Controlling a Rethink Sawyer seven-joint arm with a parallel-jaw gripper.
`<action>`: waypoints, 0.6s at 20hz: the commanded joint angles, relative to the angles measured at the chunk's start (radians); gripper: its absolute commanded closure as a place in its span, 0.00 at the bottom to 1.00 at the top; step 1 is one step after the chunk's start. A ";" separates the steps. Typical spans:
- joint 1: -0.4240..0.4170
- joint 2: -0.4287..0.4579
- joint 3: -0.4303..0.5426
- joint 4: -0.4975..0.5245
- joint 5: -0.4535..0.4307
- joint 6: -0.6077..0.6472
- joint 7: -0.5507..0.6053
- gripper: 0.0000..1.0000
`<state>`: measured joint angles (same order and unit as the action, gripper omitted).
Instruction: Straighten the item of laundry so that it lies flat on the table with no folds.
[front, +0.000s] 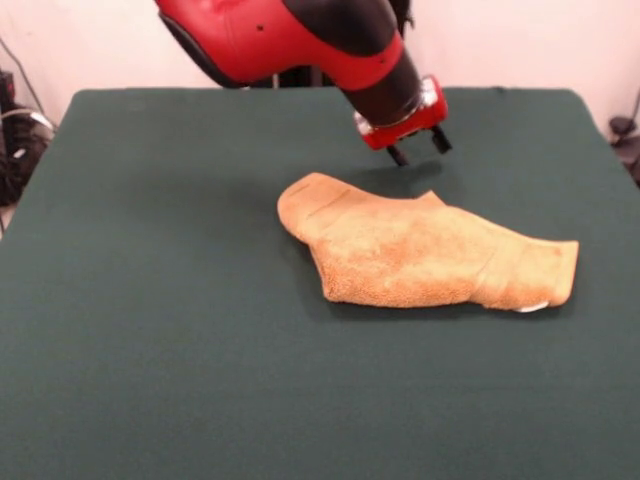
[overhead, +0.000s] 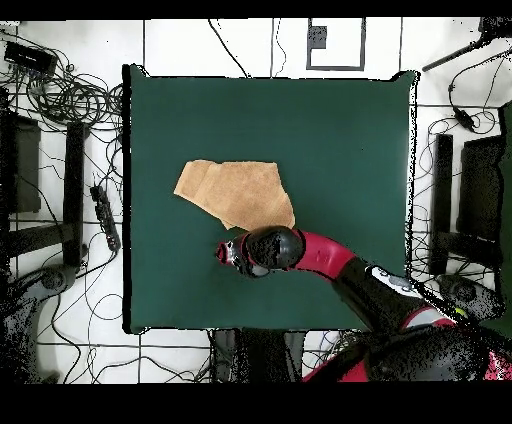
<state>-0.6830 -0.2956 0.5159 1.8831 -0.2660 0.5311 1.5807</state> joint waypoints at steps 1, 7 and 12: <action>0.059 0.060 0.263 -0.181 -0.015 -0.465 0.076 0.00; 0.035 0.085 0.293 -0.179 -0.064 -0.487 0.074 0.00; 0.009 0.128 0.330 -0.197 -0.076 -0.322 -0.018 0.00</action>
<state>-0.7130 -0.2512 0.6270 1.8763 -0.3459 0.4039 1.5805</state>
